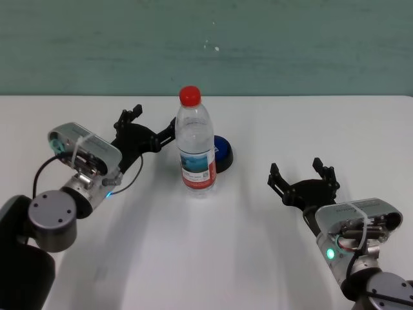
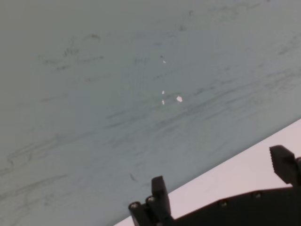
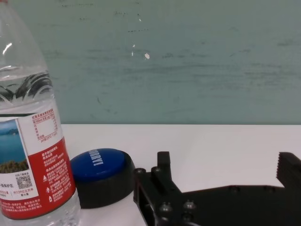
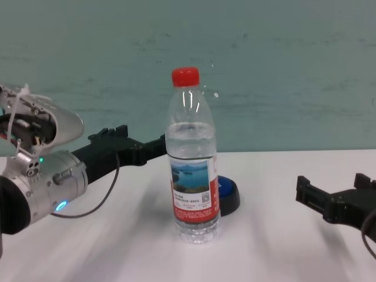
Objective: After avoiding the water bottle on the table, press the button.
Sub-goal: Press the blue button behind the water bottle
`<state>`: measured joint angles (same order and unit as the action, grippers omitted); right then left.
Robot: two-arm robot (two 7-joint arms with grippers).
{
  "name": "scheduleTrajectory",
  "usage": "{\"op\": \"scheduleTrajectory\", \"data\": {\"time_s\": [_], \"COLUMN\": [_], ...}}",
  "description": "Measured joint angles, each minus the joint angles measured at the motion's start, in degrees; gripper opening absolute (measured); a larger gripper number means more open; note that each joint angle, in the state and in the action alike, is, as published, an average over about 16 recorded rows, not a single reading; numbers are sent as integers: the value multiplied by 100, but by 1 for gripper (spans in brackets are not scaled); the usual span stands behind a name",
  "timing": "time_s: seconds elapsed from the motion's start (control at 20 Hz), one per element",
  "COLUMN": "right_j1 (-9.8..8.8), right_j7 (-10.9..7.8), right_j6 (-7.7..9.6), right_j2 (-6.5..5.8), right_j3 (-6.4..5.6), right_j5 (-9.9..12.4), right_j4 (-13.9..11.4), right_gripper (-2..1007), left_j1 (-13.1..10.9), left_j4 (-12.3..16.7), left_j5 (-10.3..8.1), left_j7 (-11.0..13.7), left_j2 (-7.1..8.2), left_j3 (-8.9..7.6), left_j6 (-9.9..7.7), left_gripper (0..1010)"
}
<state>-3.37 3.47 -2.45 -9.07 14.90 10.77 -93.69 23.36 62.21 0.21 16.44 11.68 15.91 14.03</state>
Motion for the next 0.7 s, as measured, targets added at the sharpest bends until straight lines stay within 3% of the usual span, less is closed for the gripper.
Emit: {"op": "scheduleTrajectory", "data": {"time_s": [0.7], "right_j1": [0], "right_j7": [0], "right_j6": [0], "right_j2": [0], "right_j3": [0], "right_j5": [0], "right_j4": [0], "right_gripper": [1004], "left_j1": [213], "left_j4": [-296], "left_j5": [66], "left_j7": [4], "left_j2": [-43], "left_j3": [30], "left_j6": [107], "left_gripper": [1010]}}
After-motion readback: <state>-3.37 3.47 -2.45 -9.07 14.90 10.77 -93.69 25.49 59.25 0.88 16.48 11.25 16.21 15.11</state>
